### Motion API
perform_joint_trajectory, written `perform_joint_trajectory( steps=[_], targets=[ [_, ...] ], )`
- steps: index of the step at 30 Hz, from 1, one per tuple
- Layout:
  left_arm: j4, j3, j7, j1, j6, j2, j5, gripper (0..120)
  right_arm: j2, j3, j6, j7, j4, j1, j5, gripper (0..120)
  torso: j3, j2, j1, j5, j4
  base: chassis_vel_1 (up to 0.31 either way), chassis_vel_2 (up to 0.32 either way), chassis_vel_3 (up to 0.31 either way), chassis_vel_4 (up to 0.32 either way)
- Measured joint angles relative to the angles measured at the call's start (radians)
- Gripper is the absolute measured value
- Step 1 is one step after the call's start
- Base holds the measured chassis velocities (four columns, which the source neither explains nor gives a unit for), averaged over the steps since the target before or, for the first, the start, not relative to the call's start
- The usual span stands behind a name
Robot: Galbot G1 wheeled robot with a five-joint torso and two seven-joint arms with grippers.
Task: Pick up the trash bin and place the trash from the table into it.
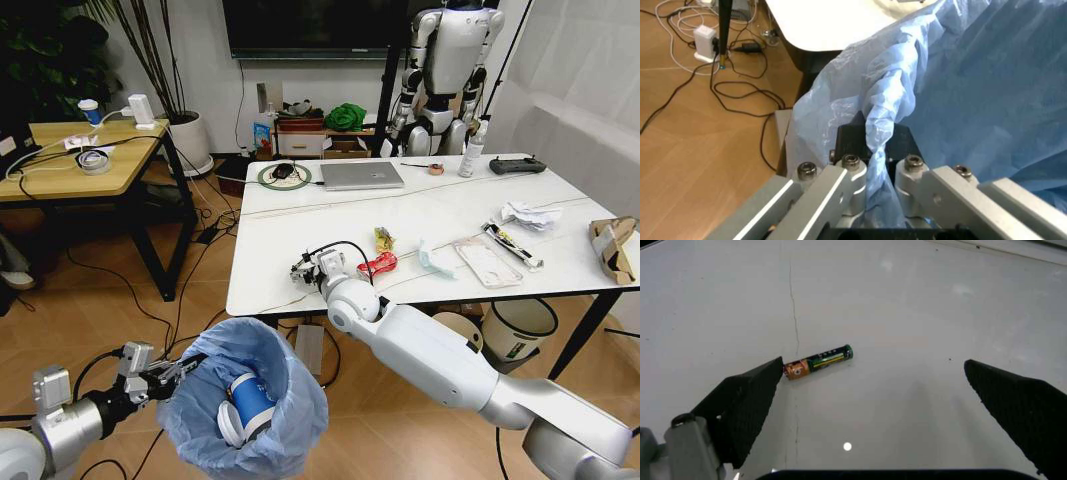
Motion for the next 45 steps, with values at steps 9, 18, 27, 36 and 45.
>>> perform_joint_trajectory(
  steps=[9,18,27,36,45],
  targets=[
    [0.001,0.001,0.000,-0.002,0.000,0.001,0.000,0,-0.026,0.008,0.001,0.001,0.003,0.000,0.000,100,0.000,0.000,0.000,0.0004,0.0000,0.000,0.000,0.000,0.000],
    [0.002,0.003,0.001,-0.005,0.000,0.004,-0.001,0,-0.085,0.037,-0.002,0.004,0.031,-0.003,0.003,100,0.000,0.000,0.000,0.0002,-0.0003,0.000,0.000,0.000,0.000],
    [-0.004,0.000,0.001,-0.002,0.000,0.001,-0.002,0,-0.044,0.021,0.077,-0.033,0.003,0.009,0.003,100,0.000,0.000,0.000,0.0001,0.0003,0.000,0.000,0.000,0.000],
    [-0.008,-0.002,0.001,0.001,0.000,-0.006,0.000,0,-0.046,0.045,0.122,-0.105,-0.040,-0.011,0.013,100,0.000,0.000,0.000,0.0001,0.0001,0.000,0.000,0.000,0.000],
    [-0.015,-0.001,-0.002,0.002,0.000,-0.007,0.002,0,-0.059,0.068,0.129,-0.138,-0.044,-0.029,0.029,98,0.000,0.000,0.000,0.0001,-0.0002,0.000,0.000,0.000,0.000]
  ],
)
